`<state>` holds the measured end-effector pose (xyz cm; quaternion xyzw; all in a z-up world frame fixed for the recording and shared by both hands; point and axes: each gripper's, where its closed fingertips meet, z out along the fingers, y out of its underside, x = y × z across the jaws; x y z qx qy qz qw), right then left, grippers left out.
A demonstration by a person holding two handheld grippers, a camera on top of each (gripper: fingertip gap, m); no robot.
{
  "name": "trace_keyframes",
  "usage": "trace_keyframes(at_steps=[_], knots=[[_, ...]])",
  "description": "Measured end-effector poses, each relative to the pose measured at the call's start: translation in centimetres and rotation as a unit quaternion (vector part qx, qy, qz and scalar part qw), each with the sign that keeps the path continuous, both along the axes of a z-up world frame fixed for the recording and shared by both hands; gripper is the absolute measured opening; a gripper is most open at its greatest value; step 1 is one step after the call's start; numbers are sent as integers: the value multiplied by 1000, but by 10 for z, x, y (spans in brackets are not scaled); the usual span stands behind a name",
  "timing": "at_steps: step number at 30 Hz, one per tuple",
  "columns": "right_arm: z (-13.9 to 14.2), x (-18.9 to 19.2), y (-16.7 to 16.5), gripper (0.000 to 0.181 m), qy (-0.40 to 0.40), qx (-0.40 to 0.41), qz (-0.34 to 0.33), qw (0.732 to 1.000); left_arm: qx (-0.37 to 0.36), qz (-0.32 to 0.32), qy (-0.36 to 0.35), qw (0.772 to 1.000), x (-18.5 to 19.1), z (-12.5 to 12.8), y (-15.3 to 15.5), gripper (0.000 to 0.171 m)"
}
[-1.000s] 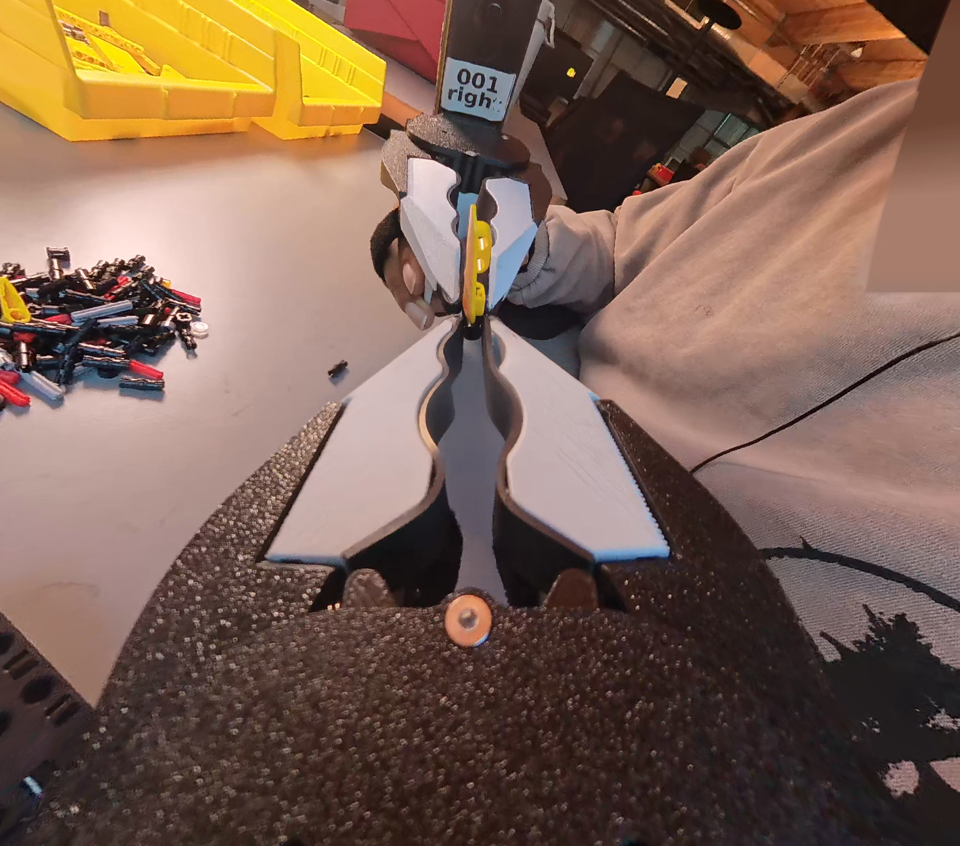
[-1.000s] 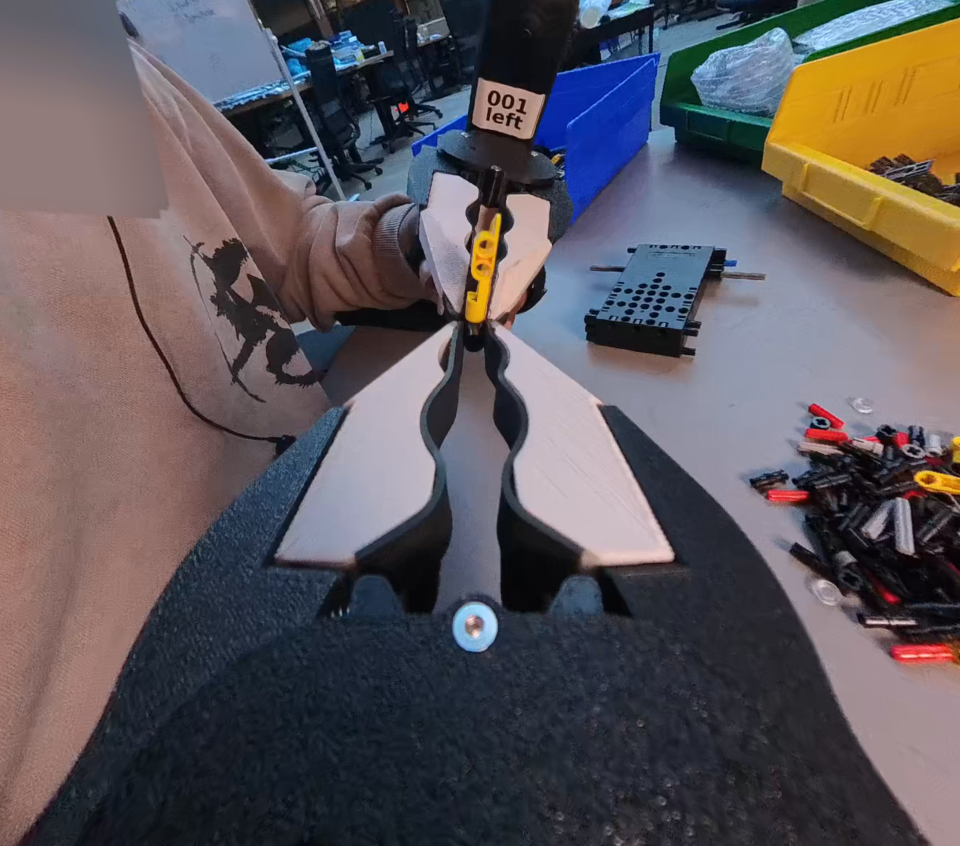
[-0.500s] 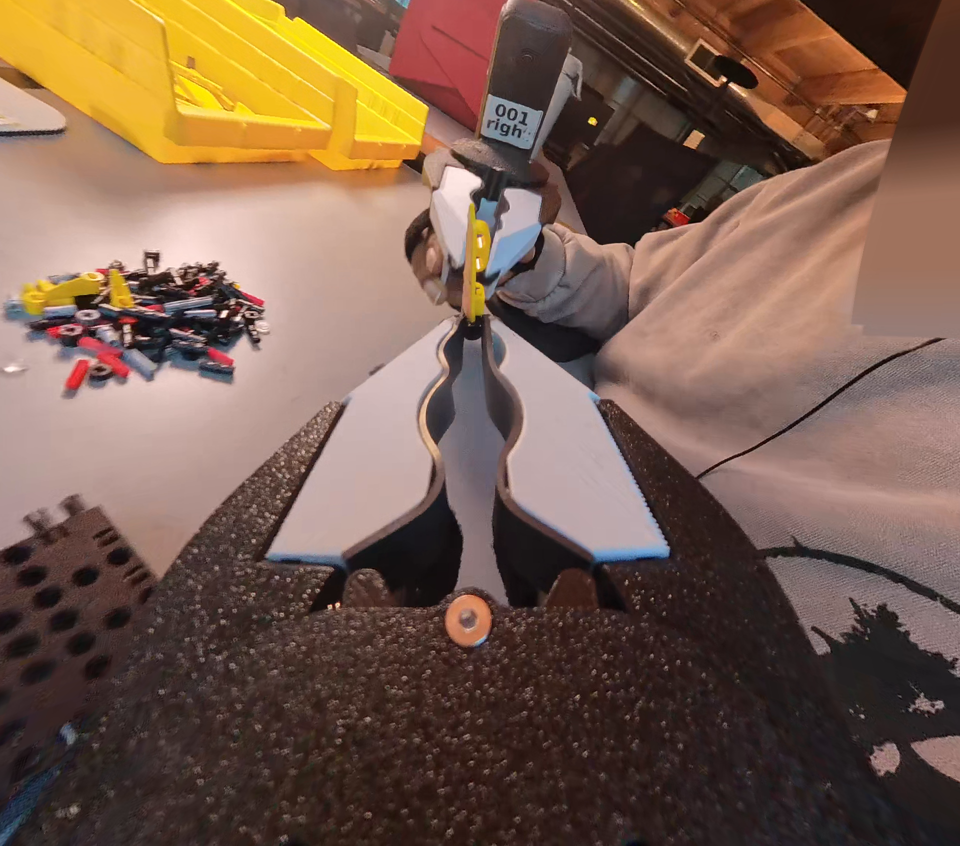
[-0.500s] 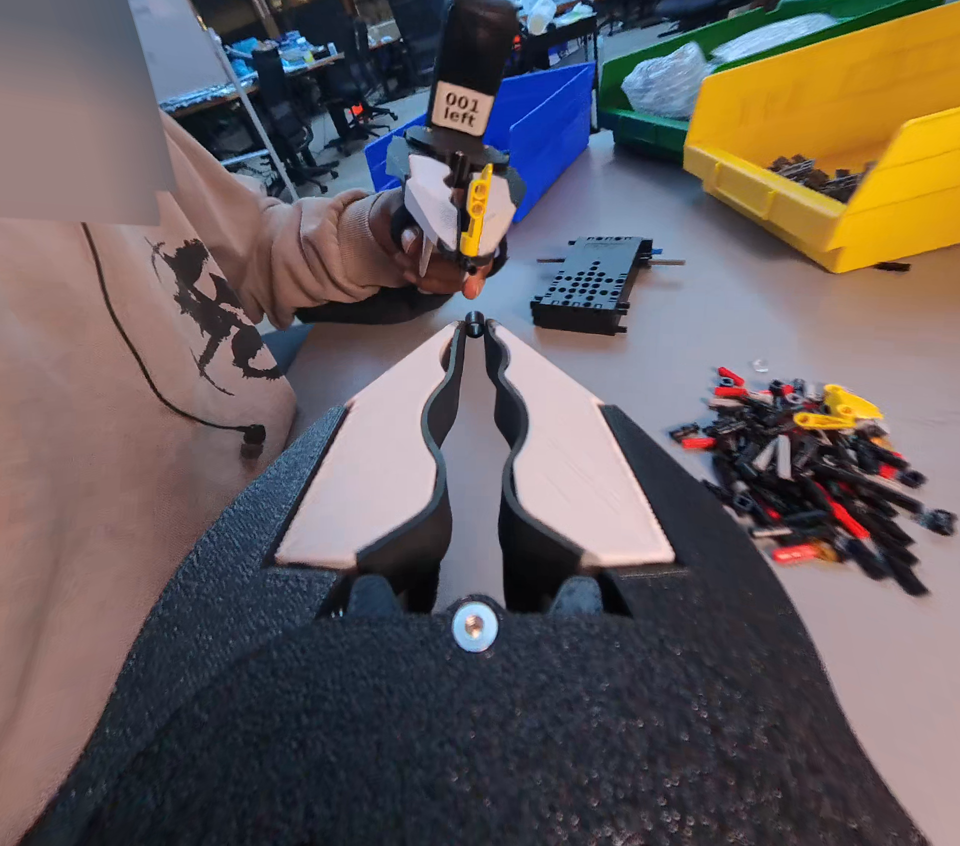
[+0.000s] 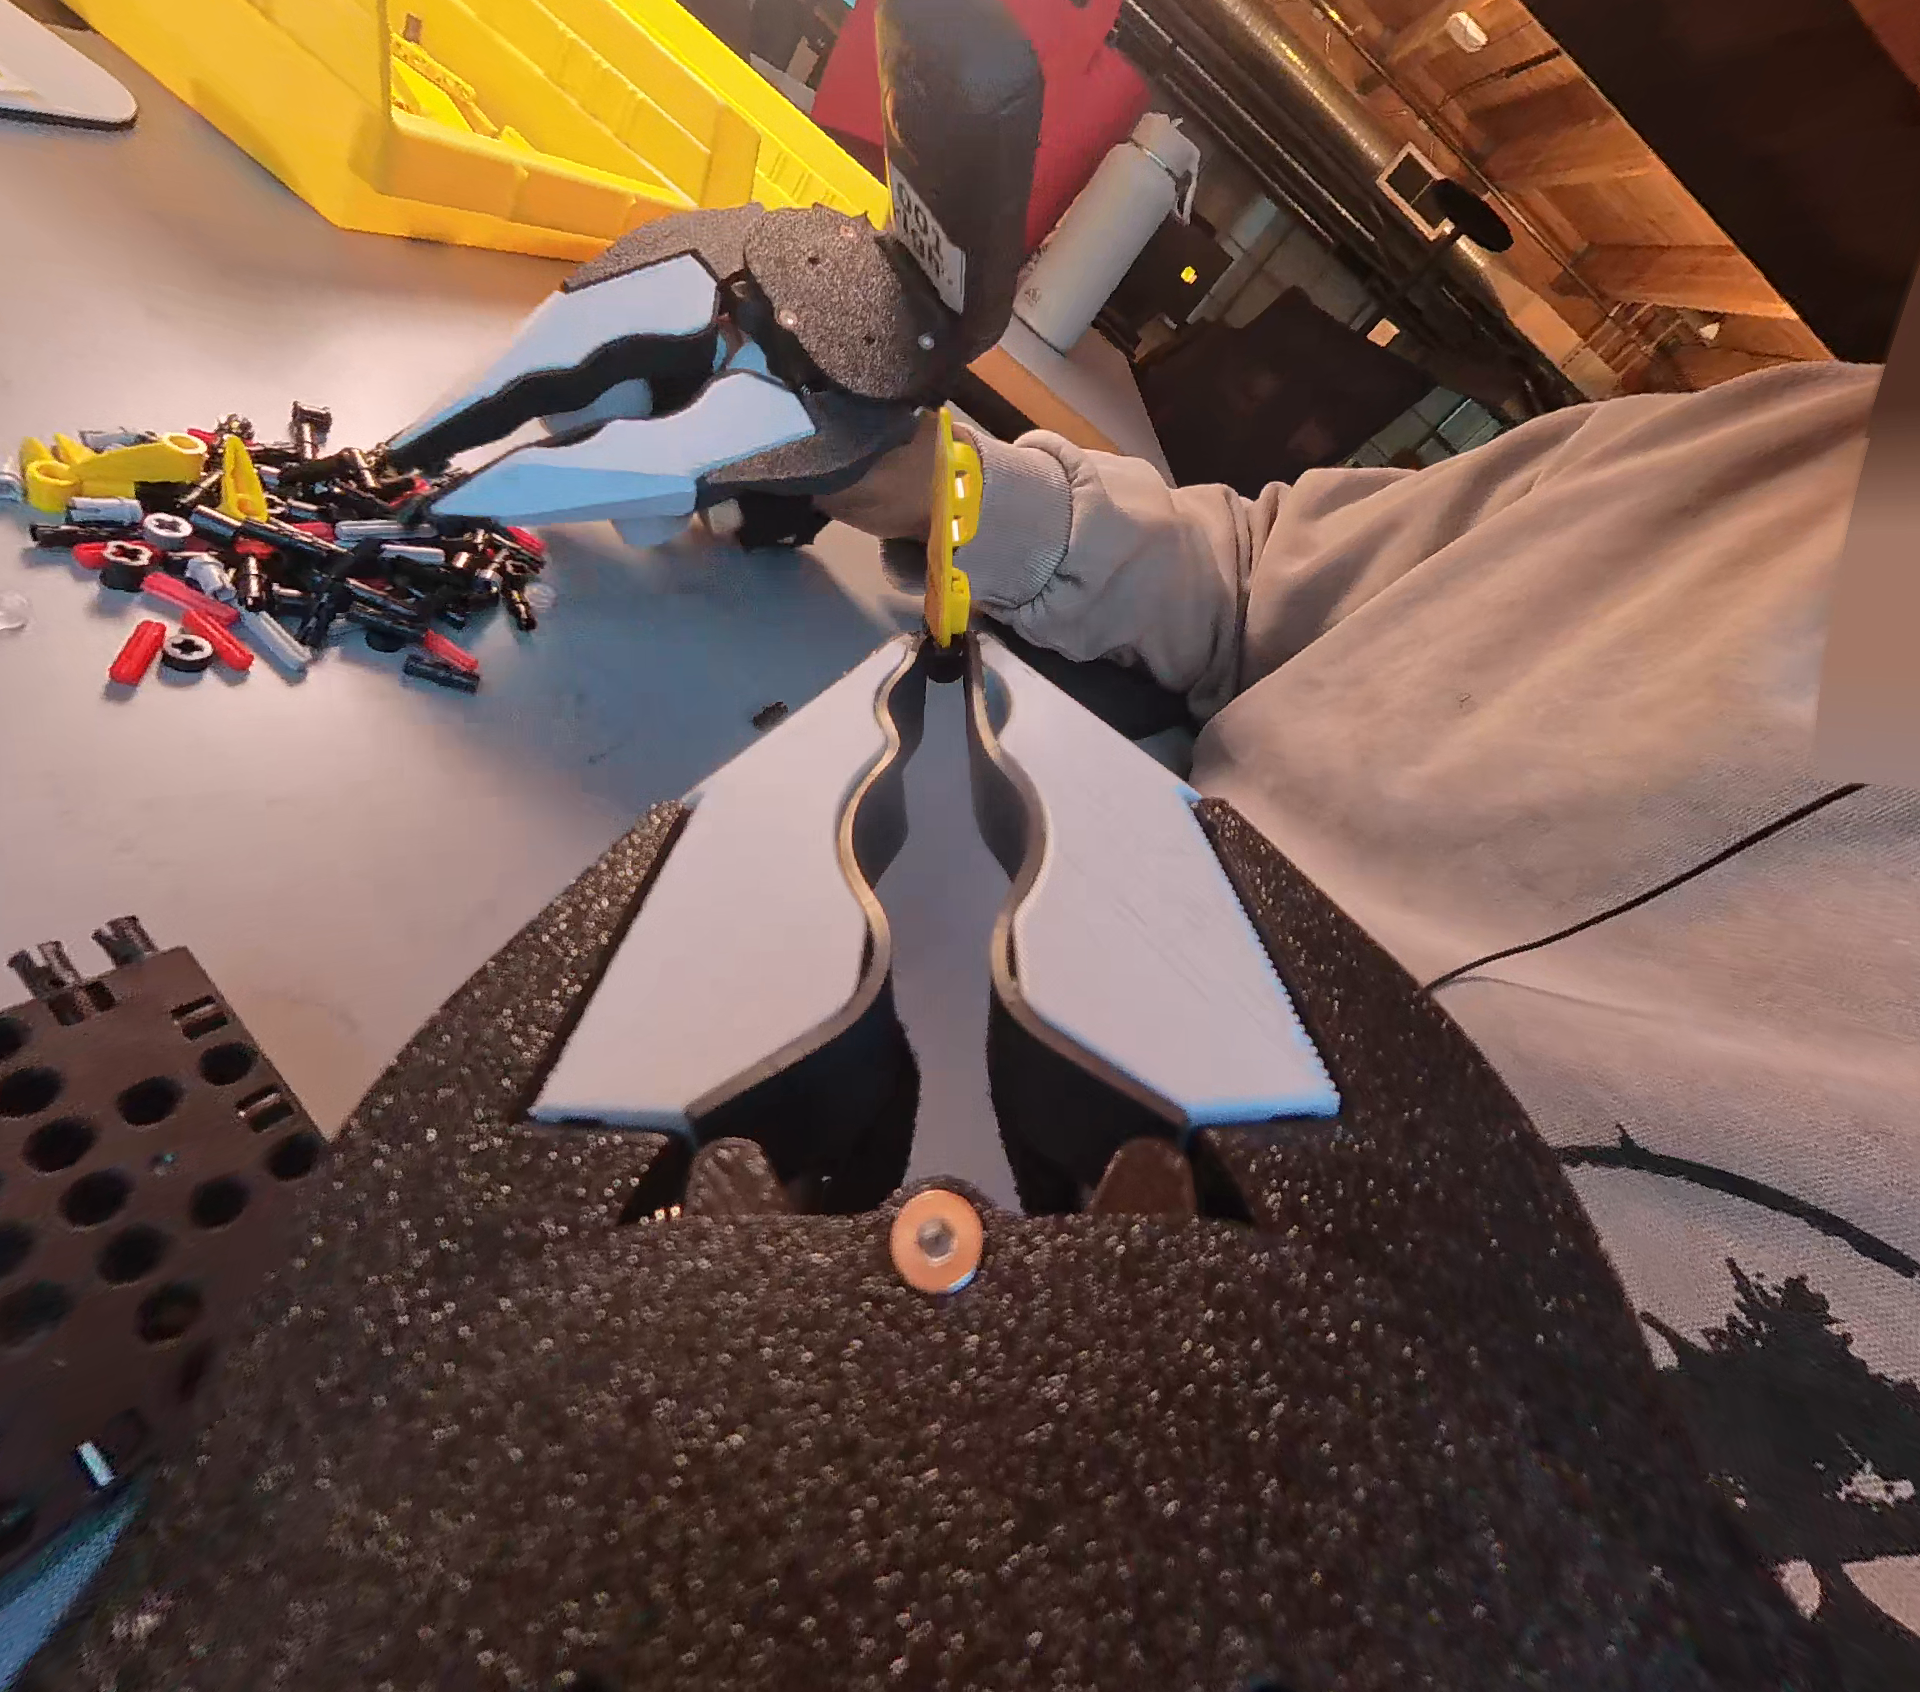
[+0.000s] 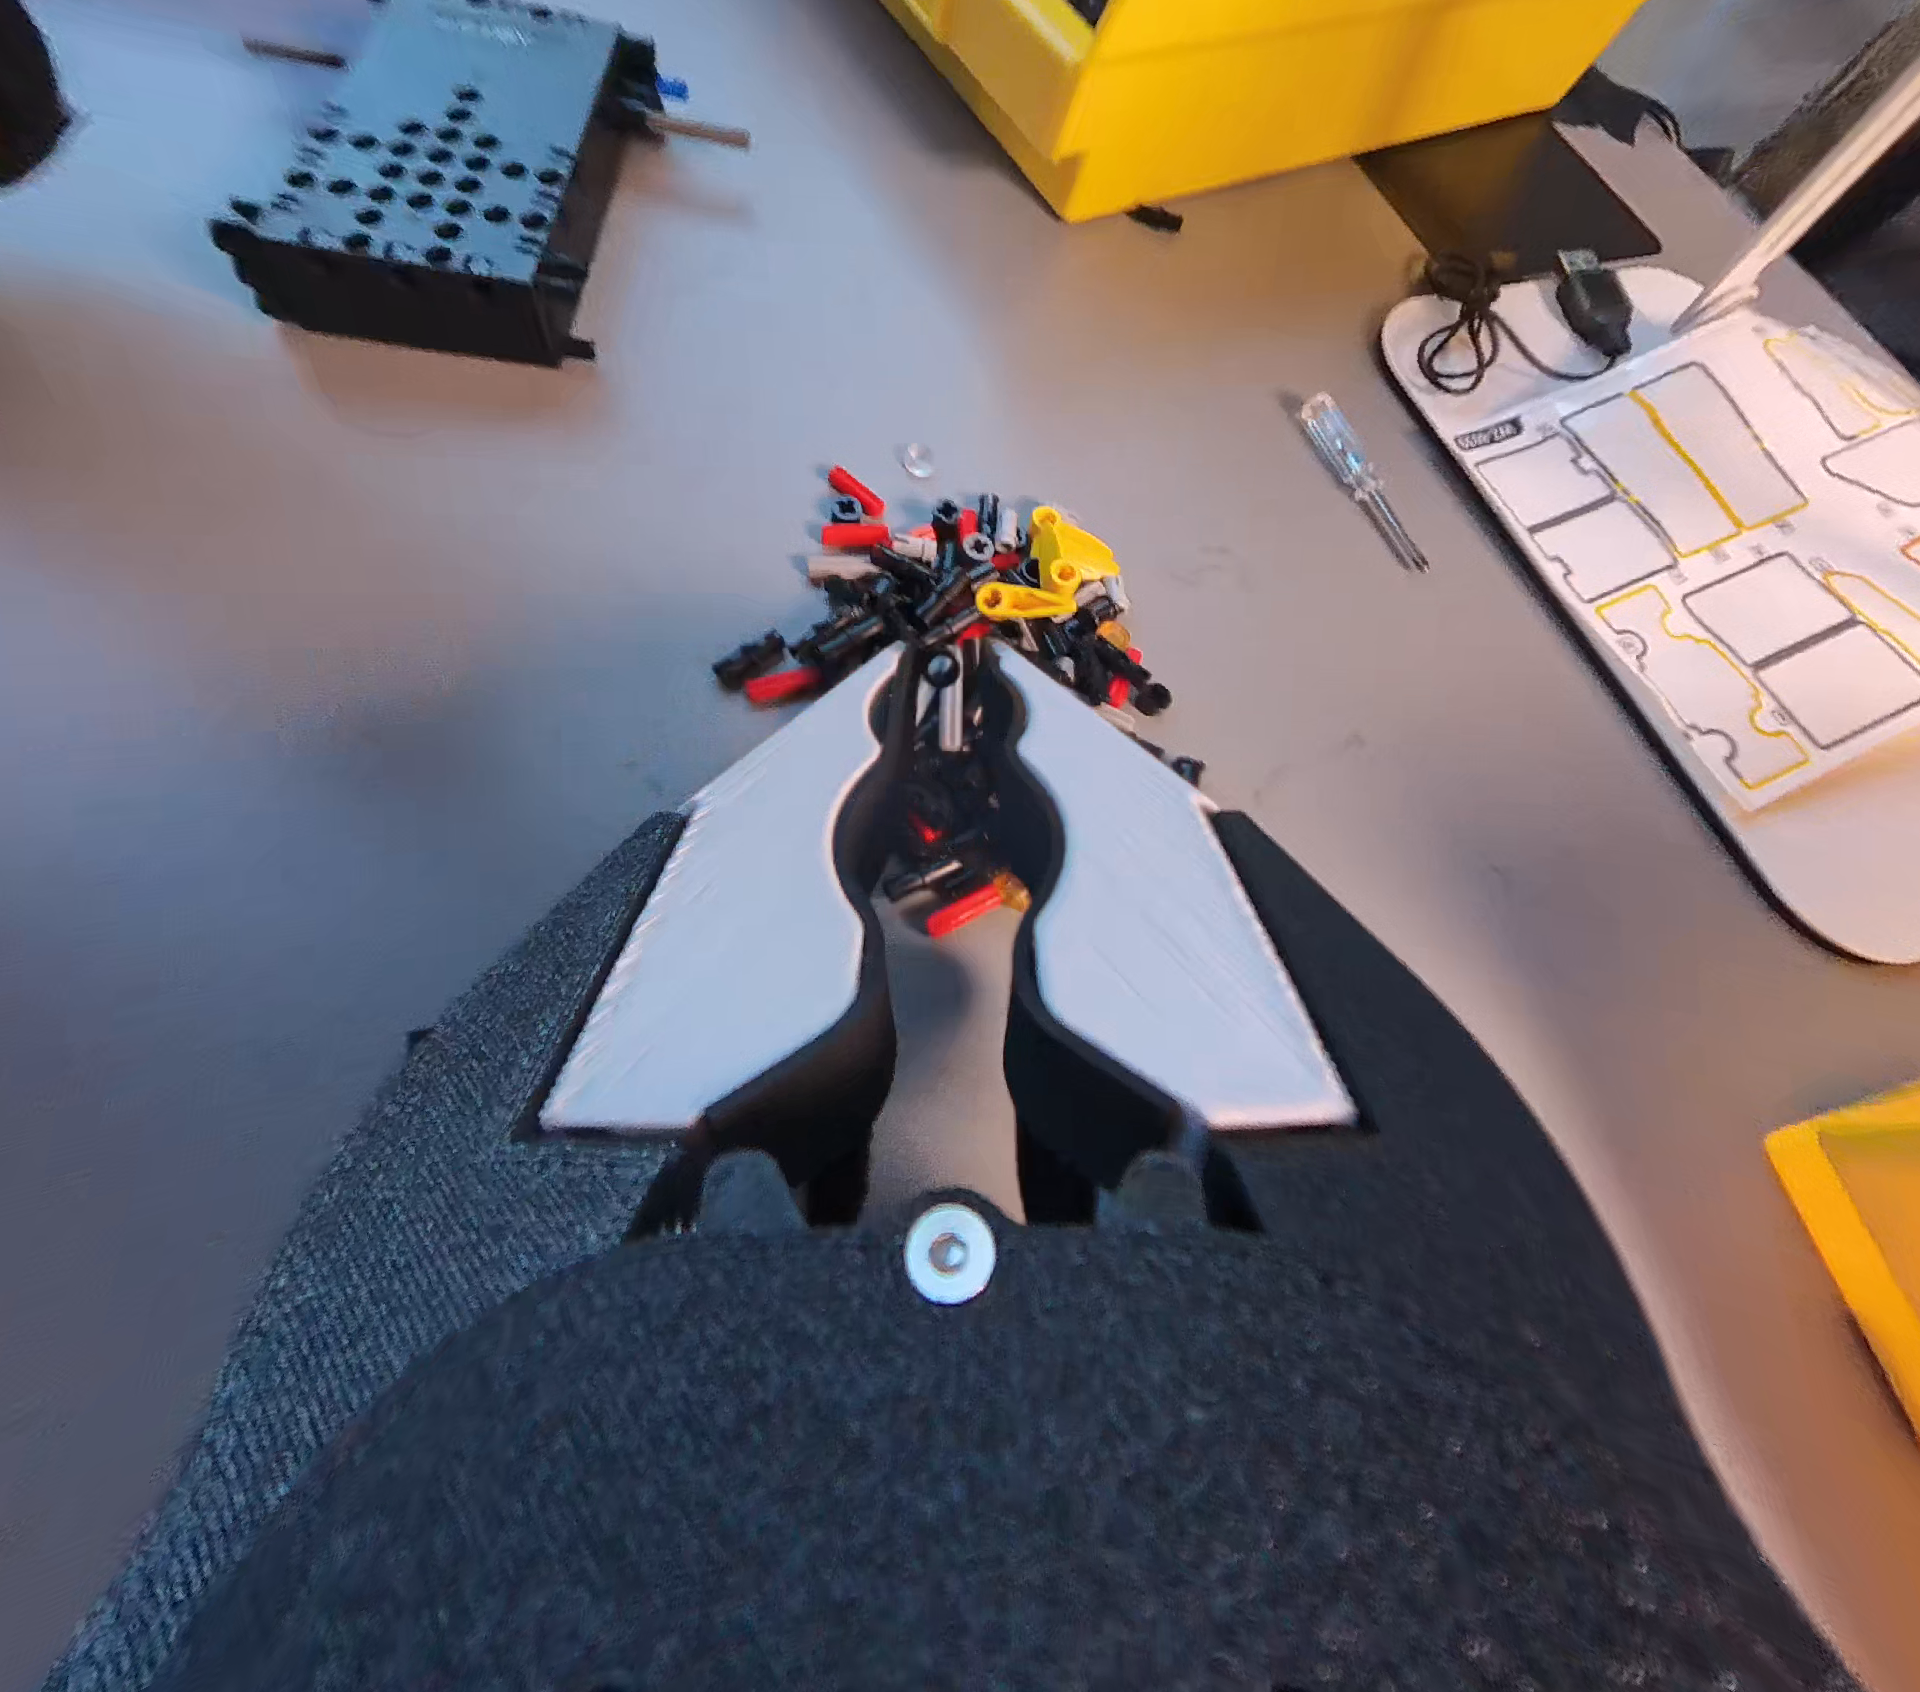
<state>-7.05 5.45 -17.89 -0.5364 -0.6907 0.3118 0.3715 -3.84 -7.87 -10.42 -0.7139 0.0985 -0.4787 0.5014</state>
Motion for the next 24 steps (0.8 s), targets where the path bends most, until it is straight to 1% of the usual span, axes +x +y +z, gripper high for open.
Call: trace_keyframes(at_steps=[2,4,5,6,7,8,10,12,14,16,17,20,23,24], knots=[[-4,2,5,20,-9,20,-6,1000,-2,6,-5,1000,-2,0,2,6],[5,5,4,25,7,33,-1,999,-4,10,-17,1000,-5,0,3,6],[11,9,-3,30,13,25,18,999,-6,11,-25,1000,-5,1,3,6],[20,12,-13,33,27,7,43,999,-7,9,-33,999,-6,2,3,6],[30,17,-31,33,40,-20,83,996,-8,8,-39,999,-6,2,2,6],[42,24,-52,33,54,-53,129,989,-7,6,-43,999,-5,3,2,6],[63,34,-90,33,79,-114,193,971,-4,-2,-47,999,-2,5,1,6],[72,36,-116,29,81,-176,222,956,2,-14,-47,999,3,7,-1,6],[78,38,-133,25,80,-232,245,938,4,-21,-39,999,8,7,-2,6],[82,36,-135,15,88,-256,242,932,11,-24,-38,999,10,9,-3,6],[81,35,-134,7,87,-259,238,932,15,-24,-35,999,11,9,-4,5],[82,35,-135,7,87,-275,238,927,25,-22,-26,999,11,11,-5,5],[86,37,-135,6,96,-311,242,914,36,-22,-9,999,13,11,-5,6],[87,36,-132,6,101,-320,239,911,38,-22,1,999,14,10,-5,10]])
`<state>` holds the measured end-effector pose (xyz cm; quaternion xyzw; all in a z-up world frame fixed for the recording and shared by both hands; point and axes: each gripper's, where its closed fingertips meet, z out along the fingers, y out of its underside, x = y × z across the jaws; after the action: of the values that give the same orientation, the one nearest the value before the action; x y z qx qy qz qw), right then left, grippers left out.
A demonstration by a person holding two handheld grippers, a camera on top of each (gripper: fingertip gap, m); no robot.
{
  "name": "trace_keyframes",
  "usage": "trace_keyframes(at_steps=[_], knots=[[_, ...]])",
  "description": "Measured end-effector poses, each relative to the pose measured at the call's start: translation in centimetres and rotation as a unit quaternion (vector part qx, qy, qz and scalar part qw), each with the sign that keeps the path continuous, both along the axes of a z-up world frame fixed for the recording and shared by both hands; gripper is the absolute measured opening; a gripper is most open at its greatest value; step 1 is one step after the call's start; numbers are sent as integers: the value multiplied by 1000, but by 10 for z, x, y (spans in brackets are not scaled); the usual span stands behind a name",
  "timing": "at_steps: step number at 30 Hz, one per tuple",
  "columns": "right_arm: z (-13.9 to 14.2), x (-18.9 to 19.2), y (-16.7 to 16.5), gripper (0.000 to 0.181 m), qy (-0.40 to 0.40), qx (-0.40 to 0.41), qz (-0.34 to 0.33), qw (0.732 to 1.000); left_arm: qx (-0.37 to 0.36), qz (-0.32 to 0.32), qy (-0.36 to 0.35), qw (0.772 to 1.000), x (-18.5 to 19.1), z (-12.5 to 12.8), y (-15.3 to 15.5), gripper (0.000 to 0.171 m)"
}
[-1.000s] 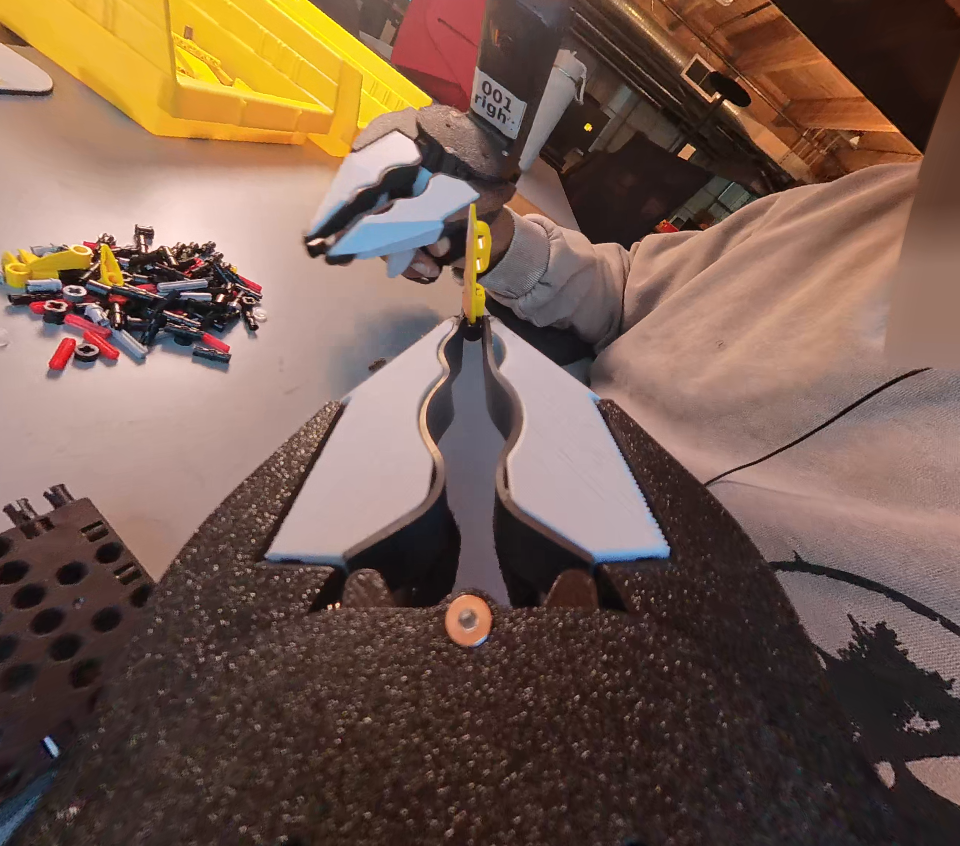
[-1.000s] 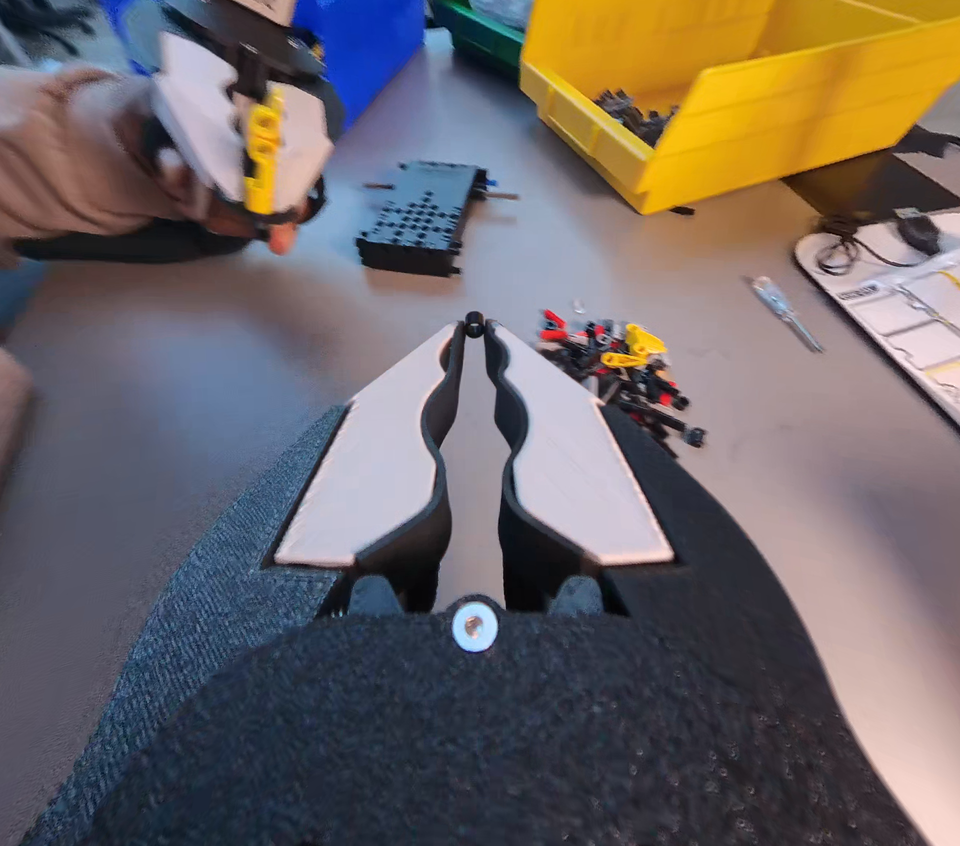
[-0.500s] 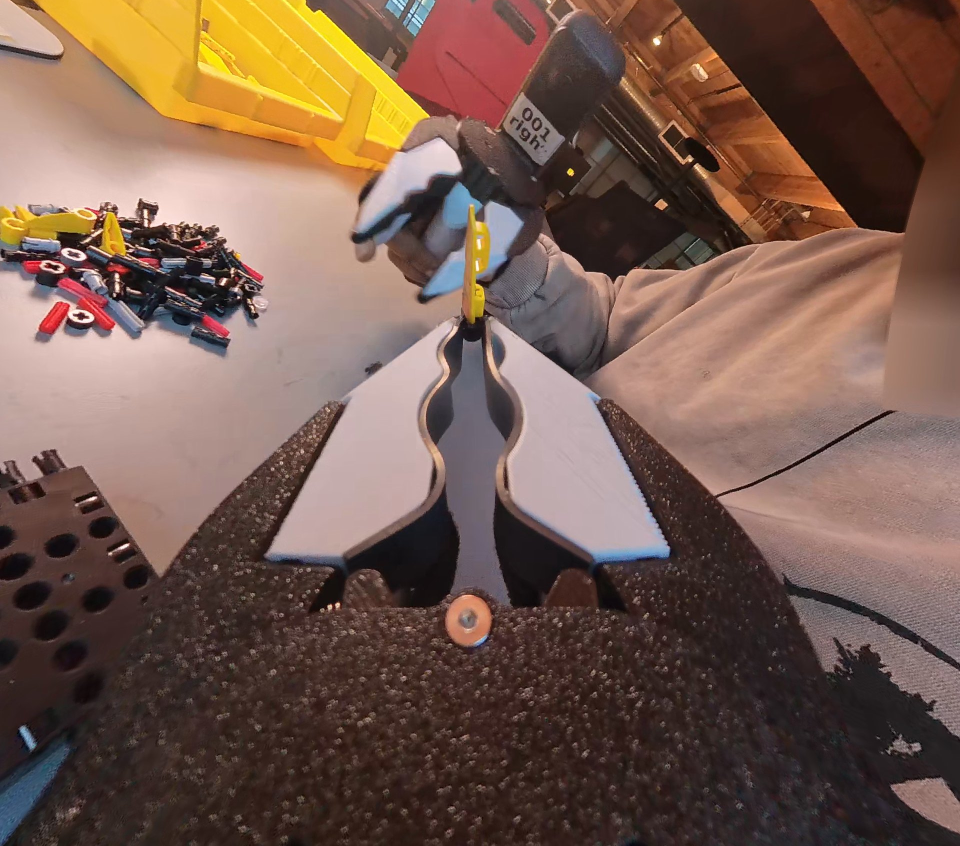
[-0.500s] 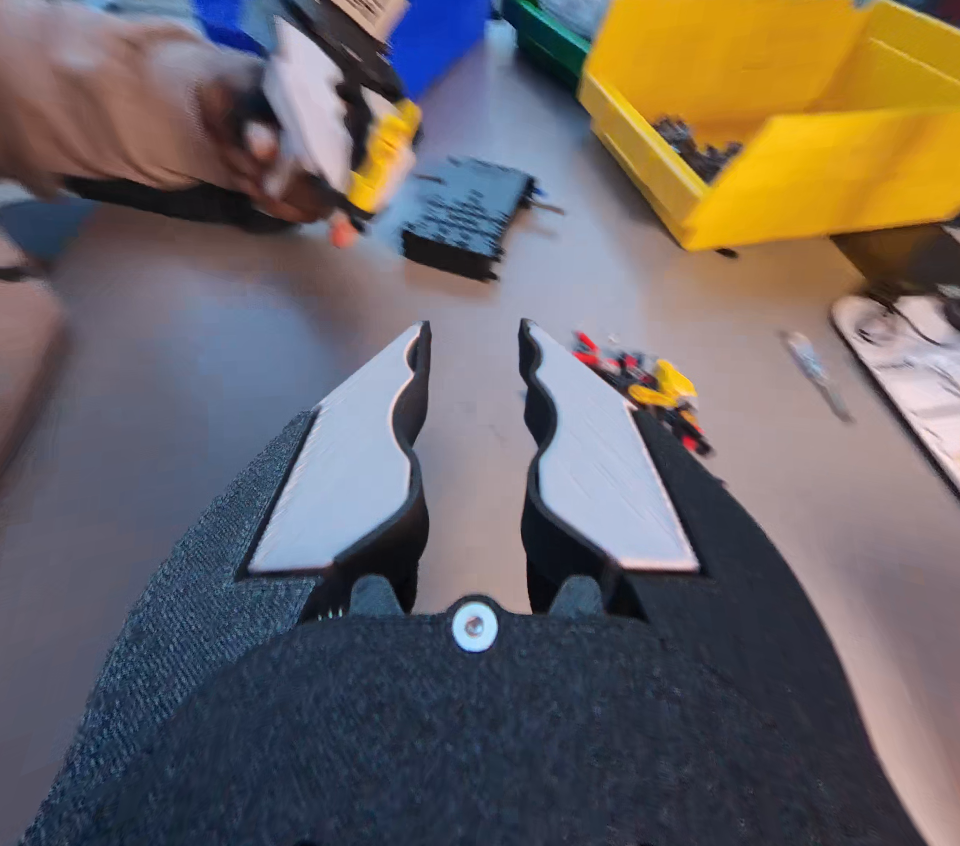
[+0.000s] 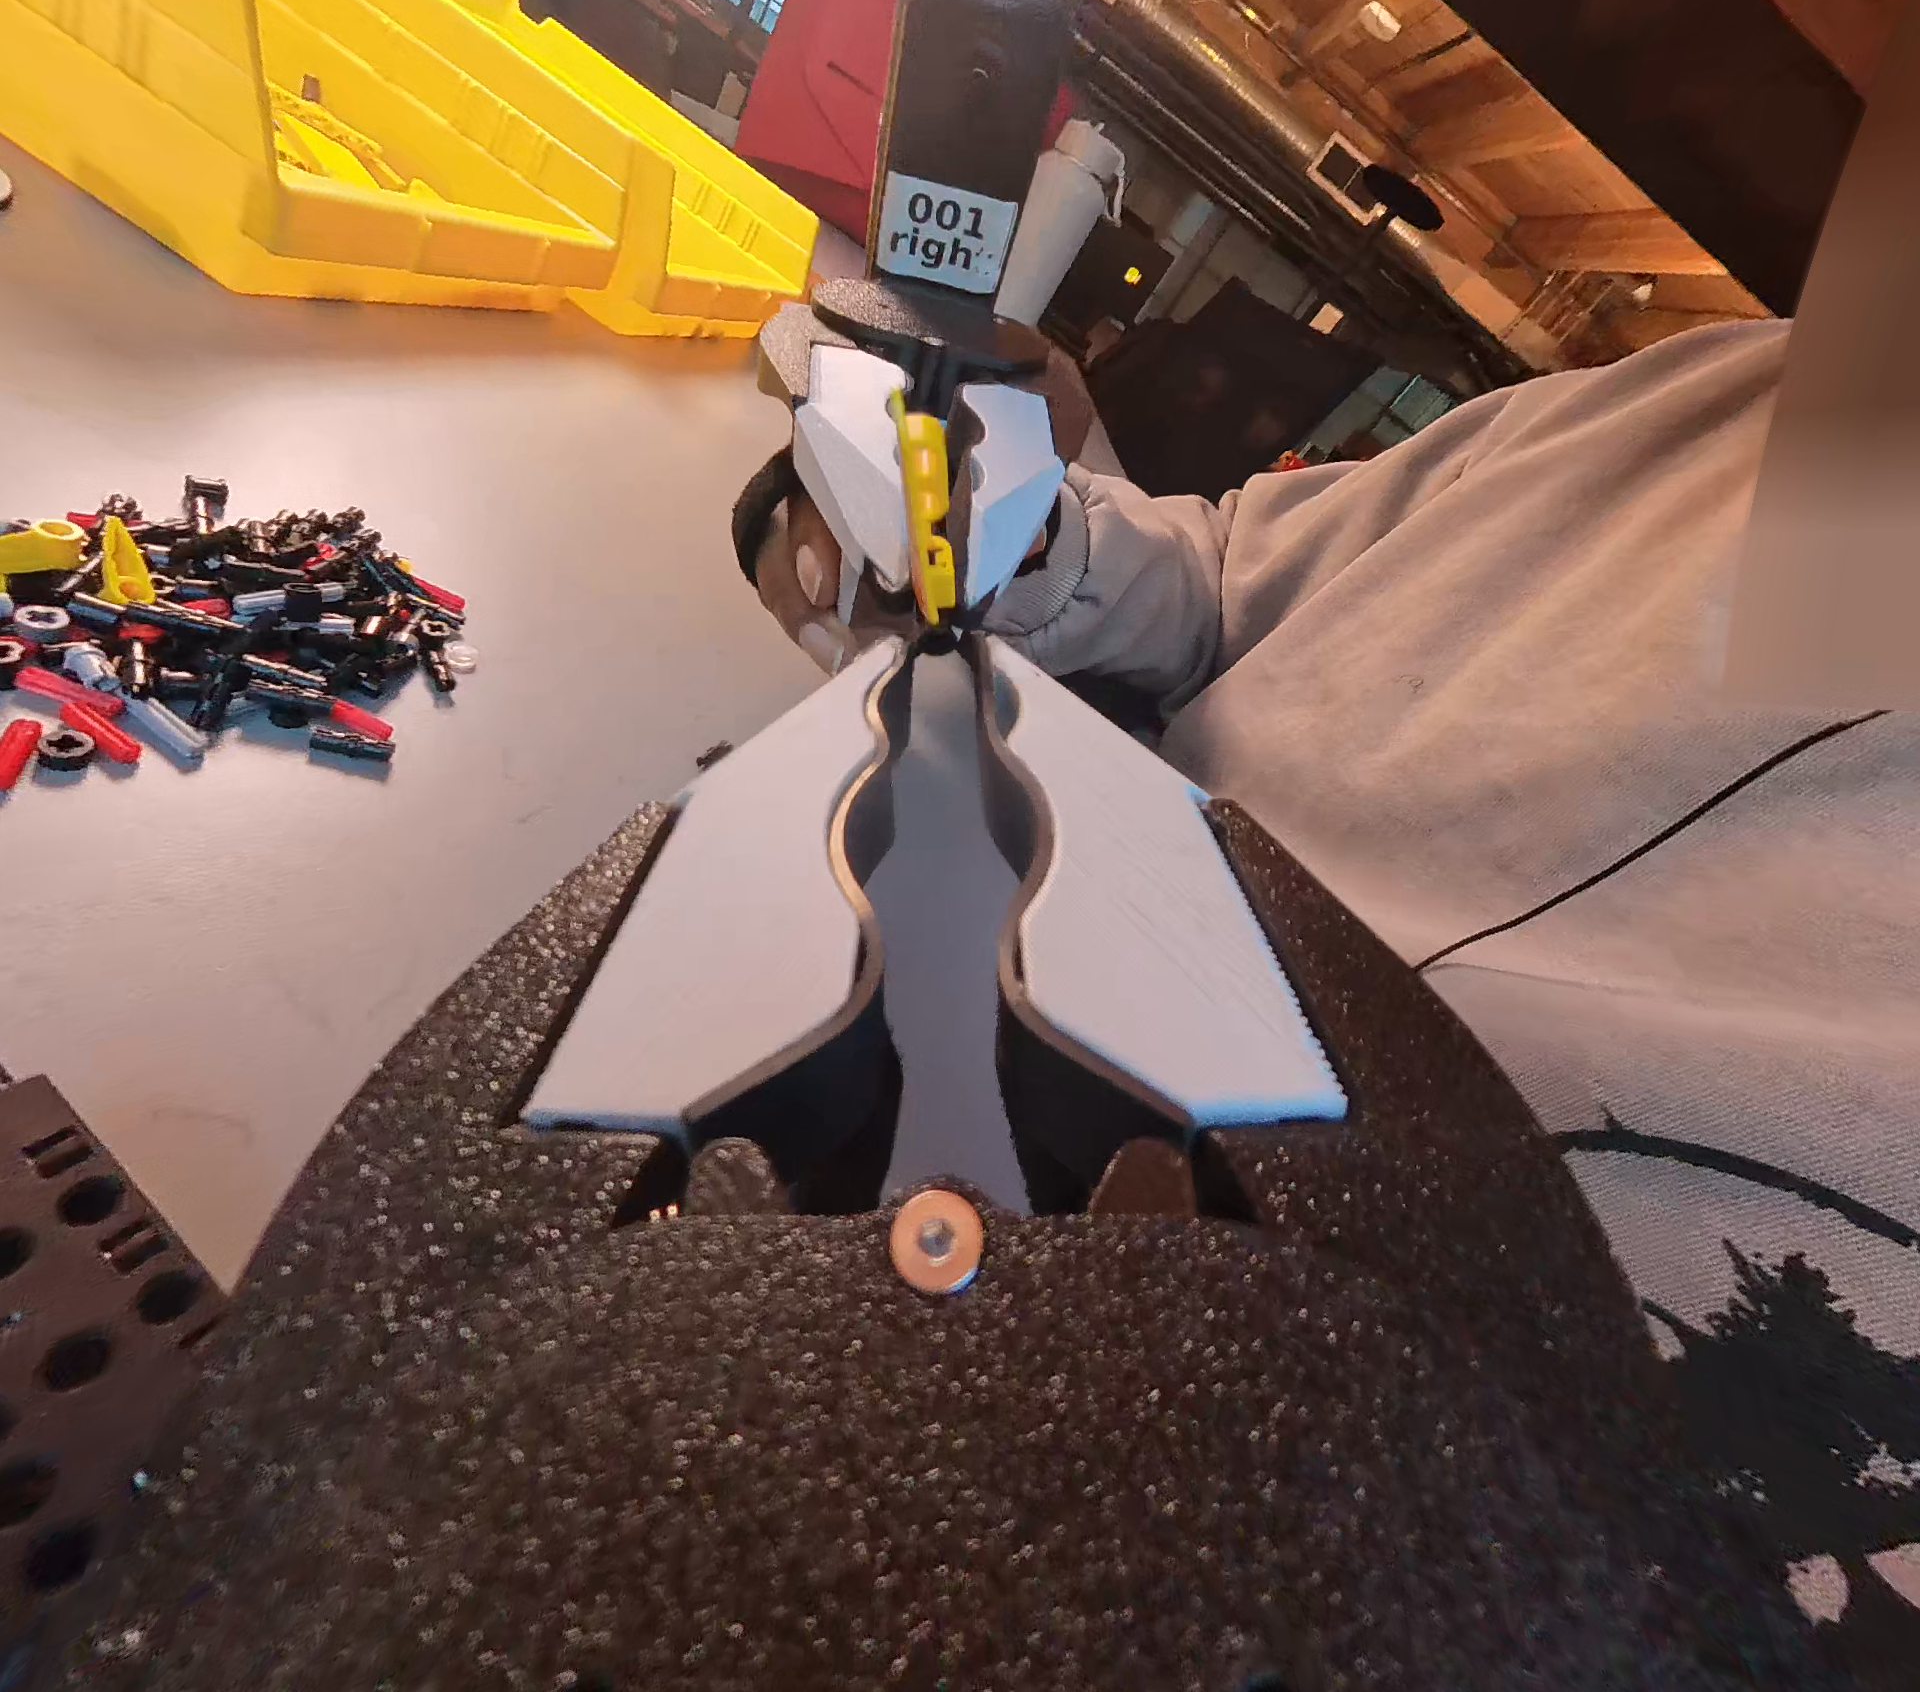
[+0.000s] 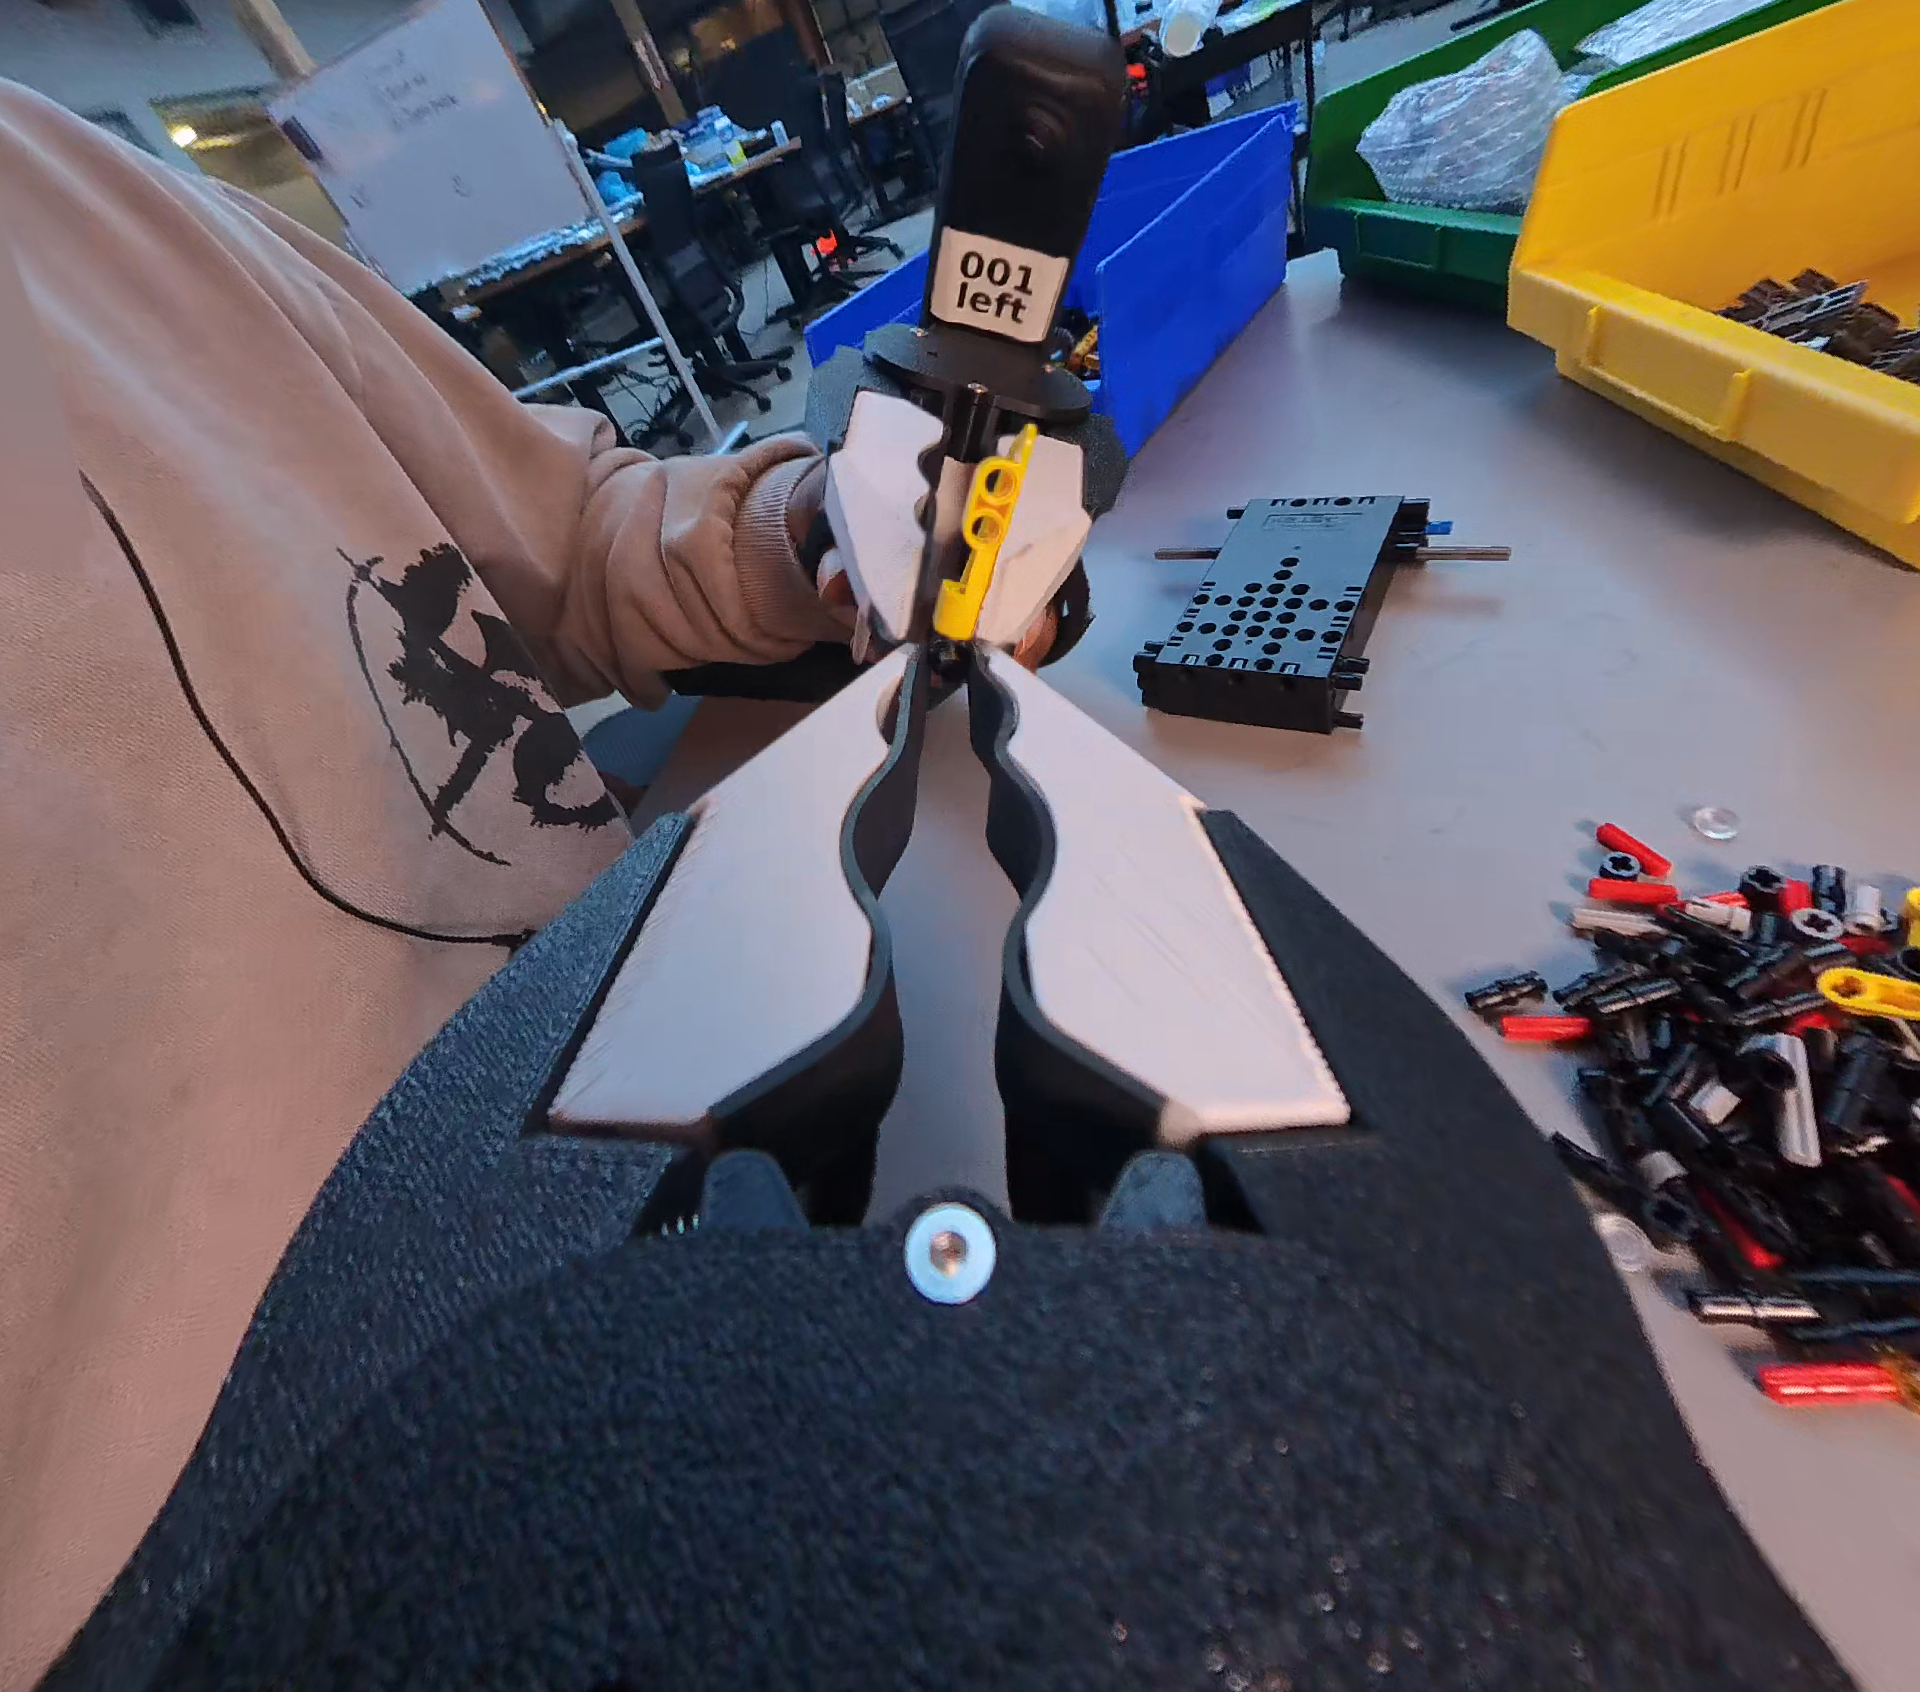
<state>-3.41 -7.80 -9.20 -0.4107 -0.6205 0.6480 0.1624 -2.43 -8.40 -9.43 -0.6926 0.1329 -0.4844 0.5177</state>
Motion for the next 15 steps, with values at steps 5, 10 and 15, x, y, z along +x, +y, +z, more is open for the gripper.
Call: trace_keyframes(at_steps=[5,10,15], knots=[[0,1,0,6,0,-10,2,1000,3,9,4,1000,1,1,3,8],[-1,1,-2,6,1,-16,2,1000,-2,2,19,1000,2,-2,0,6],[-4,2,-2,5,-2,-7,9,1000,-11,3,23,1000,-1,-2,1,5]])
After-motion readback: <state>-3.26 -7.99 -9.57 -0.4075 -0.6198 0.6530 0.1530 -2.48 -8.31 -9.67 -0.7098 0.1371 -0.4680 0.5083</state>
